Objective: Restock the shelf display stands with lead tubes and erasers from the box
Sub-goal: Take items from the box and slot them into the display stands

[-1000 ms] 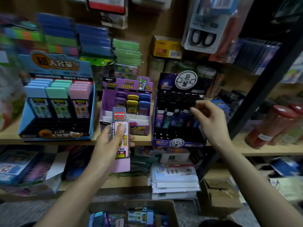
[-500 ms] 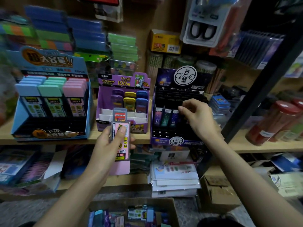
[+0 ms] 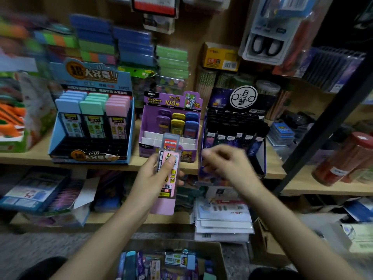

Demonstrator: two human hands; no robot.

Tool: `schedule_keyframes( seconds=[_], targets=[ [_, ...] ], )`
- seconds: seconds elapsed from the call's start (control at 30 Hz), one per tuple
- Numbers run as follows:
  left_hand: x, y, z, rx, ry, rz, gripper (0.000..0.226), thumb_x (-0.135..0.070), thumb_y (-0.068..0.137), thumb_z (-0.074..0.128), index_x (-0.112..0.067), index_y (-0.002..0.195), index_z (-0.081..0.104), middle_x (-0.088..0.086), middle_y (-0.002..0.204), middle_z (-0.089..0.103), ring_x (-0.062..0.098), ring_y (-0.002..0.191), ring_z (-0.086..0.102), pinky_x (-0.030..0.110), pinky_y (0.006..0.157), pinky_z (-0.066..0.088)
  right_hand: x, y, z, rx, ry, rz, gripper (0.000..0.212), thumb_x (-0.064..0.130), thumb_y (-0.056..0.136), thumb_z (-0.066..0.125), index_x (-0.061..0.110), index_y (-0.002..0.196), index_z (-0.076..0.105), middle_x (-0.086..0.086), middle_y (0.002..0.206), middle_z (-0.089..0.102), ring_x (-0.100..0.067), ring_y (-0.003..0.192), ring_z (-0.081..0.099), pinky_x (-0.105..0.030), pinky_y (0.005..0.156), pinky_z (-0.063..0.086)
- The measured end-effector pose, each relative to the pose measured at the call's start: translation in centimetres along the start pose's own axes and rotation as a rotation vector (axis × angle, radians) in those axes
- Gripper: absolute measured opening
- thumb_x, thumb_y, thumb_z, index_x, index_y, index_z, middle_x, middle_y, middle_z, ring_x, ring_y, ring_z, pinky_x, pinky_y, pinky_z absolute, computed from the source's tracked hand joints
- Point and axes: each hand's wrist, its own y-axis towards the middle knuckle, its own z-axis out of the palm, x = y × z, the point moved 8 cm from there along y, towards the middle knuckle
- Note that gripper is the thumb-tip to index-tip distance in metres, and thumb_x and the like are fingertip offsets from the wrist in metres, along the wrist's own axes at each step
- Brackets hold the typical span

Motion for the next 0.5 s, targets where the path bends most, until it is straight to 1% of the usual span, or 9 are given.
schedule_keyframes(
  seconds=[0.03,0.1,0.17,0.23,0.3,0.4,0.47,0.5],
  targets=[
    [-0.2,-0.1,-0.1,-0.009,-0.003,0.017,0.035,-0.041,0.079,0.056,-0.018,0.106,0.059,-0.001,0.077,0.074,0.014,0.065,0.070,0.020,0.055,0.053,-0.3,-0.5,2.2,0.087,0.086,0.056,0.012,0.026,0.088,0.062,0.014,0.088,0.065,-0.004,0.078,0.067,-0.013,0.069,0.061,-0.022,0.061,0.048],
    [-0.5,-0.2,-0.6,-0.066,-0.051,0.047,0.027,-0.037,0.084,0.055,-0.020,0.105,0.060,-0.008,0.079,0.073,0.008,0.068,0.069,0.020,0.056,0.054,-1.1,-1.5,6.0,0.206,0.206,0.149,0.011,0.019,0.086,0.065,0.011,0.090,0.060,-0.007,0.078,0.063,-0.009,0.067,0.059,-0.018,0.062,0.046],
    [-0.6,-0.2,-1.3,-0.120,-0.163,0.039,0.020,-0.031,0.089,0.053,-0.019,0.104,0.059,-0.004,0.076,0.073,0.008,0.066,0.068,0.022,0.054,0.054,-1.8,-2.8,9.1,0.333,0.258,0.216,0.010,0.014,0.085,0.066,0.012,0.091,0.058,-0.010,0.081,0.067,-0.006,0.067,0.060,-0.015,0.062,0.046],
    [-1.2,-0.3,-2.1,-0.136,-0.180,0.050,0.024,-0.032,0.089,0.053,-0.020,0.109,0.058,0.001,0.078,0.074,0.011,0.069,0.069,0.024,0.055,0.055,-2.0,-3.5,10.7,0.413,0.267,0.220,0.006,0.012,0.087,0.064,0.014,0.091,0.060,-0.014,0.089,0.068,-0.009,0.072,0.062,-0.017,0.065,0.049],
    [-1.8,-0.4,-3.1,-0.143,-0.172,0.067,0.025,-0.031,0.089,0.053,-0.019,0.110,0.058,0.002,0.083,0.074,0.013,0.074,0.070,0.024,0.057,0.055,-1.8,-3.4,10.8,0.390,0.280,0.185,0.004,0.009,0.087,0.064,0.013,0.086,0.063,-0.010,0.087,0.068,-0.009,0.070,0.063,-0.016,0.064,0.051],
    [-2.3,-0.4,-5.2,-0.182,-0.153,0.091,0.010,-0.023,0.092,0.054,-0.020,0.100,0.057,0.000,0.081,0.072,0.011,0.075,0.069,0.026,0.064,0.055,-1.8,-2.8,10.3,0.339,0.294,0.174,0.004,0.010,0.084,0.066,0.010,0.088,0.067,-0.012,0.091,0.072,-0.017,0.078,0.067,-0.025,0.073,0.054],
    [-2.4,-0.6,-6.8,-0.197,-0.112,0.081,0.003,-0.022,0.092,0.055,-0.022,0.094,0.056,-0.005,0.077,0.070,0.007,0.072,0.068,0.023,0.061,0.053,-1.7,-2.2,9.8,0.314,0.371,0.193,0.005,0.006,0.085,0.064,0.008,0.088,0.068,-0.012,0.088,0.072,-0.015,0.072,0.066,-0.021,0.067,0.053],
    [-2.4,-0.7,-7.4,-0.191,-0.098,0.071,0.004,-0.021,0.091,0.056,-0.022,0.094,0.056,-0.006,0.077,0.071,0.006,0.071,0.068,0.021,0.058,0.053,-1.4,-1.8,9.5,0.295,0.420,0.210,0.006,0.004,0.084,0.064,0.008,0.086,0.069,-0.011,0.085,0.072,-0.014,0.068,0.066,-0.019,0.062,0.052]
  ],
)
